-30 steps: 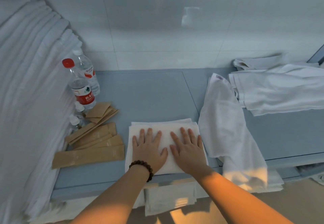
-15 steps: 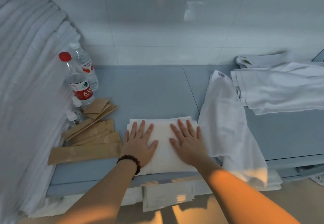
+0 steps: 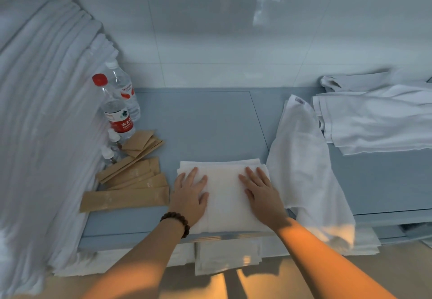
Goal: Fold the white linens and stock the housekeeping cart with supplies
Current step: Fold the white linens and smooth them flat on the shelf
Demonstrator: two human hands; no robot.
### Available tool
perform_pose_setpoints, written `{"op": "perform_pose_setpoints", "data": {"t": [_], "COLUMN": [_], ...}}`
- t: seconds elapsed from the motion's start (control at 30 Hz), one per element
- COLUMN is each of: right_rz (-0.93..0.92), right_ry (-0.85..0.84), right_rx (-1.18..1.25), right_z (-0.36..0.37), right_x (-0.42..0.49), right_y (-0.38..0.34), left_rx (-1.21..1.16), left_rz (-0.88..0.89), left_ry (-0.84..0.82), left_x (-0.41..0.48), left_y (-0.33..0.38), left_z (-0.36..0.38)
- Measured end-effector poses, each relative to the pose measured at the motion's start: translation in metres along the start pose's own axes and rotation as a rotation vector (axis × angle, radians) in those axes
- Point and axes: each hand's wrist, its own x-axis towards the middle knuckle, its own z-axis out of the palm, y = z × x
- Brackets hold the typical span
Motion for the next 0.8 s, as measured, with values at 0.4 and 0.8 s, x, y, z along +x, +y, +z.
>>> {"op": "perform_pose_setpoints", "data": {"t": [0.4, 0.8], "right_rz": [0.023, 0.033], "right_ry": [0.01, 0.209], "right_rx": [0.174, 0.334], "right_z": [-0.002, -0.035], "right_x": [-0.012, -0.021], "right_y": [-0.001, -0.017], "left_rx": [-0.243, -0.259], "left_rz": [-0.068, -0.005], "left_ry": [0.166, 0.312], "left_x": [-0.02, -0.026], "left_y": [0.013, 0.027], "left_z": [-0.007, -0.047]}}
